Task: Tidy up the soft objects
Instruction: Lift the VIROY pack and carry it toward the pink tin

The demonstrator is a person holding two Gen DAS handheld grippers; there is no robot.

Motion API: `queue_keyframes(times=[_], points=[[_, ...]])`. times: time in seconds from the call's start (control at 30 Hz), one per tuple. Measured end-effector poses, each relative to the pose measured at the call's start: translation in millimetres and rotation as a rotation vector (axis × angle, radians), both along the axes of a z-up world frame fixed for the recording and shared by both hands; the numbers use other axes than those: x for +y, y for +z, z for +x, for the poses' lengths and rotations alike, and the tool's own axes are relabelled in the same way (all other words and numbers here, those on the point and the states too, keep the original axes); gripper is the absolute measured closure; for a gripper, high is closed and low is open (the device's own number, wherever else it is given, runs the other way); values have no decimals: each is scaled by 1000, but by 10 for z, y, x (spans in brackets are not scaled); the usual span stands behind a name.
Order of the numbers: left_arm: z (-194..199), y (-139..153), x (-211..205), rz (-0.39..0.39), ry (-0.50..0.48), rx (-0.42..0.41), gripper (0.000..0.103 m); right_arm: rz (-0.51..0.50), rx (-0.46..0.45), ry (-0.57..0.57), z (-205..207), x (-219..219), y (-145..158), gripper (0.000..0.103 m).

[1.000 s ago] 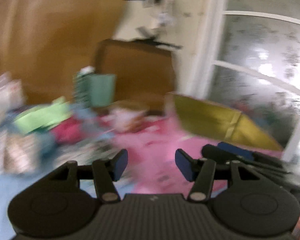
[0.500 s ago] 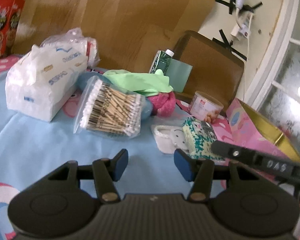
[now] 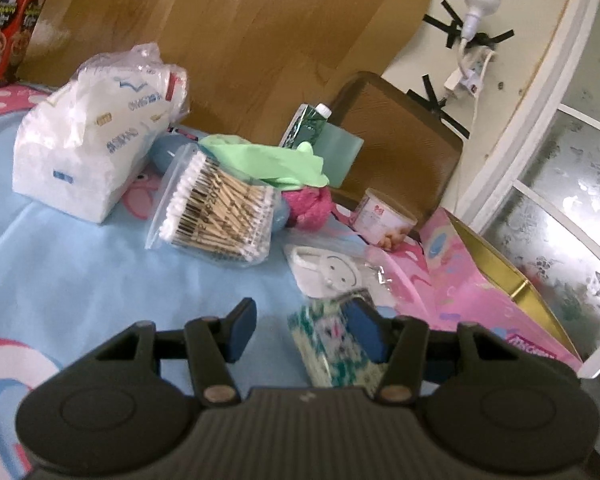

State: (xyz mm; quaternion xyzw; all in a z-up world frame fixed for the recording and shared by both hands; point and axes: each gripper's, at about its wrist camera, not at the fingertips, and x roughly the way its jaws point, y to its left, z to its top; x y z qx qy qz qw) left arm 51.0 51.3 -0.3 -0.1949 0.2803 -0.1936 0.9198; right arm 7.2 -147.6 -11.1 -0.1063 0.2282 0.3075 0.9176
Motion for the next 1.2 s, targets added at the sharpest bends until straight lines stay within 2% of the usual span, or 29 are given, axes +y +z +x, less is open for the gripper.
queue_keyframes(times=[0.07,0.13,0.27,0.4,0.53,0.6,0.63,0.77,1.03,1.2], points=[[-24,45,19,14,9,-15,52,0,-23,-23,-70,-26,10,30],[-9,80,27,16,16,-21,52,40,-16,-49,-84,-68,5,24],[62,79,-23,19,16,1,52,38,39,-54,-28,3,-102,24],[83,25,-126,46,-12,23,52,25,54,-54,-45,33,-168,24],[102,-40,-277,69,-58,55,57,41,55,-77,-49,-19,-178,26],[68,-54,-353,88,-67,40,57,44,50,-83,-60,-35,-182,32],[57,-56,-390,88,-79,41,57,36,39,-93,-70,-35,-183,44],[21,-49,-565,94,-119,43,57,11,14,-117,-174,-118,-185,44],[-47,-29,-1416,169,-316,12,57,5,-34,-313,-472,-727,-231,45],[-136,-30,-2000,219,-441,-22,56,40,-41,-455,-634,-1187,-253,45]])
